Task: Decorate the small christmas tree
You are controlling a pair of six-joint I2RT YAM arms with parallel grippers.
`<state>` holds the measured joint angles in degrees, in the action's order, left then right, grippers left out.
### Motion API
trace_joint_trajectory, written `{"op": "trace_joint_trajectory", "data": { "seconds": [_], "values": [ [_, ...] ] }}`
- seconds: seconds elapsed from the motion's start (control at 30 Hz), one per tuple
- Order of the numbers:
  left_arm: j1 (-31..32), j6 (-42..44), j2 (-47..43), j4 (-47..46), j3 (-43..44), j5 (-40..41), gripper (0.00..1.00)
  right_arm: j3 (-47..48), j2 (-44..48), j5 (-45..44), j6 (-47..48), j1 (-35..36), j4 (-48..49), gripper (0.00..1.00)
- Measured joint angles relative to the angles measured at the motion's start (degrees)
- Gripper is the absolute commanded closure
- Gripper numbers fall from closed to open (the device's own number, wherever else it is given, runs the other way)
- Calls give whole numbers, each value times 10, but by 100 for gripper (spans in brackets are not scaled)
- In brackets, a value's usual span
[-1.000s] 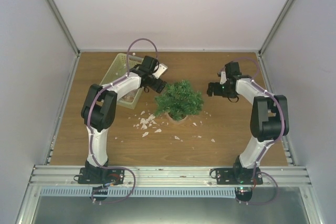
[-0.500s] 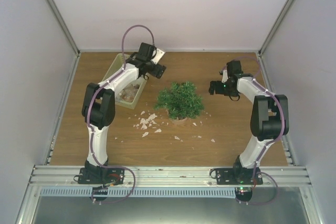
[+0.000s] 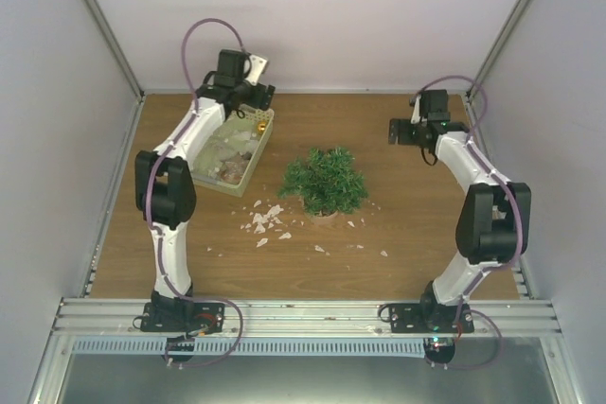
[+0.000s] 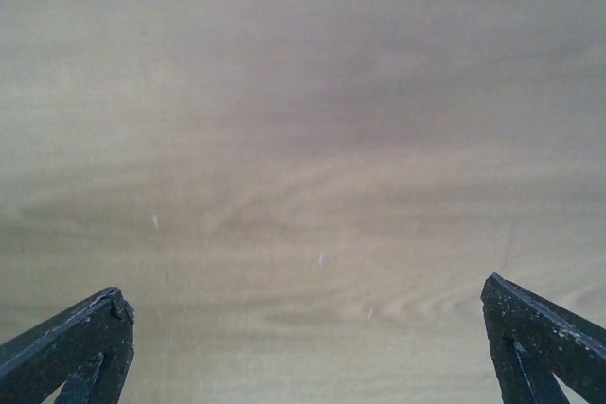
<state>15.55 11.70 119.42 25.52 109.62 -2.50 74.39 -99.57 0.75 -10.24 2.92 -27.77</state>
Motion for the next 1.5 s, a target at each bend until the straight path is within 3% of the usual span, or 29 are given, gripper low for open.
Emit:
{"op": "trace_joint_trajectory", "data": {
  "seconds": [0.27, 0.47, 0.63, 0.83, 1.07, 1.27, 1.37, 1.5],
  "values": [
    [-91, 31, -57, 1, 0, -33, 1, 114, 7, -7, 4, -16, 30, 0],
    [-96, 100, -115, 38, -15, -23, 1, 130, -4, 21, 4, -19, 24, 0],
    [-95, 146, -129, 43, -83, 19, 1, 124, 5, 64, 6, -19, 23, 0],
    [-96, 168, -66, 39, -112, 57, 1, 124, 39, 112, 17, -19, 18, 0],
    [-96, 180, 48, 39, -43, 88, 2, 111, 93, 137, 29, -16, 16, 0],
    [-96, 187, 71, 44, -38, 92, 5, 97, 99, 140, 31, -15, 8, 0],
    [-97, 190, 77, 43, -35, 100, 12, 91, 99, 144, 31, -15, 4, 0],
    [-99, 190, 92, 38, -27, 111, 29, 88, 99, 146, 31, -13, 3, 1]
  ]
}}
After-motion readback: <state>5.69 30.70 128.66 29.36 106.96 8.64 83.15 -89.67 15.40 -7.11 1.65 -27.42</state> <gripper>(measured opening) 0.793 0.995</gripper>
